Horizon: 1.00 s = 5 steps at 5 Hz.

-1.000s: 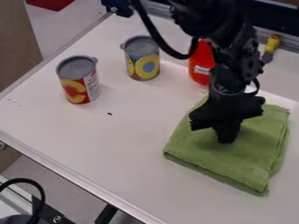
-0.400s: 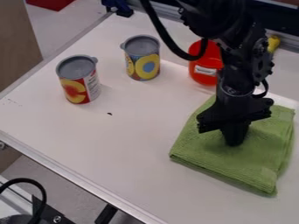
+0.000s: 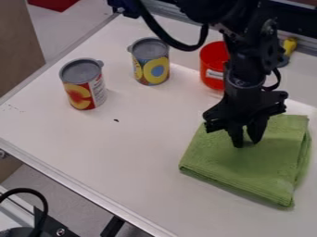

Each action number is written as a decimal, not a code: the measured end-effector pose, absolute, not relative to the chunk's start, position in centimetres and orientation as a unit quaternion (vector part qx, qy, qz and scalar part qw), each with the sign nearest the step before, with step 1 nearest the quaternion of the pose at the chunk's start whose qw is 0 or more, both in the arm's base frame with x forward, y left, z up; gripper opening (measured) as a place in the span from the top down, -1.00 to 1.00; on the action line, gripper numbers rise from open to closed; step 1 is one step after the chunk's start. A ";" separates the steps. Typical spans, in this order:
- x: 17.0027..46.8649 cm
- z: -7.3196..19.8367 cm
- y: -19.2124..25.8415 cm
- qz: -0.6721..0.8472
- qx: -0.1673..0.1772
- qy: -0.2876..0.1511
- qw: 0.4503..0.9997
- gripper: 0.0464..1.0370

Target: Moved the cloth near the red can

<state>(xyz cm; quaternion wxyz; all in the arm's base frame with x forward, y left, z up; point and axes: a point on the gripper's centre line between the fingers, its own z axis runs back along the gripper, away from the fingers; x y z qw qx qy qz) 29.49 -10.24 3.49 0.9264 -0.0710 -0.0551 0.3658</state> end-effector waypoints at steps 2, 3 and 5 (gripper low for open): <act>29.3 6.6 -9.6 0.383 -0.102 -0.068 0.915 -0.90; 28.3 7.5 -8.6 0.378 -0.112 -0.060 0.917 -0.93; 26.6 8.3 -6.6 0.367 -0.110 -0.054 0.922 -0.93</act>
